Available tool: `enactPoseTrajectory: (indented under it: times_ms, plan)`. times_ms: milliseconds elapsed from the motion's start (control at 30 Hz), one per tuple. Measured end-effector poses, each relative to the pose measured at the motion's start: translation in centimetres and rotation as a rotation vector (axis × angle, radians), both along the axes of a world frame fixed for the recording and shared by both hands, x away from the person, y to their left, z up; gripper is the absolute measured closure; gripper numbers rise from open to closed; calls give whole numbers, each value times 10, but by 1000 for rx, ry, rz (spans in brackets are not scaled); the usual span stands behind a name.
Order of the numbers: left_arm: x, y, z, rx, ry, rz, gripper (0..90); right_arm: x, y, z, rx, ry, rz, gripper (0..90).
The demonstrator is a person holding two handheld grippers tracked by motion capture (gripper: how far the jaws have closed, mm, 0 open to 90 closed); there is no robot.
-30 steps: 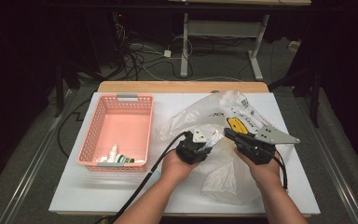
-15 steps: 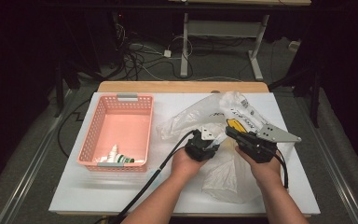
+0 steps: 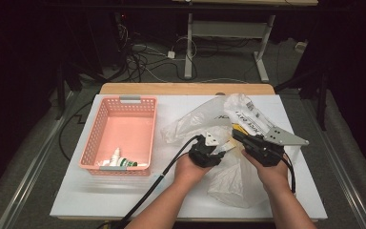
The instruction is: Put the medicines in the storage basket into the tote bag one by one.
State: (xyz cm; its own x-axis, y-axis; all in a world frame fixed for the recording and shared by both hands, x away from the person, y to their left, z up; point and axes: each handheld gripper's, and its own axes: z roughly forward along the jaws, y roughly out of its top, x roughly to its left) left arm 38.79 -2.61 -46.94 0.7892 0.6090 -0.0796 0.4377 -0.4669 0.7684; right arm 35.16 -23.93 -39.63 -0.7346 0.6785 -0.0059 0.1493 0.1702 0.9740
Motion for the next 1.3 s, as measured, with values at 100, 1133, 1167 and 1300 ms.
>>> enactPoseTrajectory:
  times_ms: [100, 1133, 1167, 1300]
  plan:
    - [-5, 10, 2, -41, 33, -3, 484, -1, 0, 0, -3, -3, 0, 900]
    - [-64, 89, 35, -95, 15, -41, 141, -3, -1, 0, -9, 11, 5, 900]
    - [-65, 91, 38, -97, 8, -39, 140, -3, -1, 0, -9, 10, 6, 900]
    - [-70, 100, 47, -105, -7, -18, 40, -4, -1, 0, -8, 8, 5, 900]
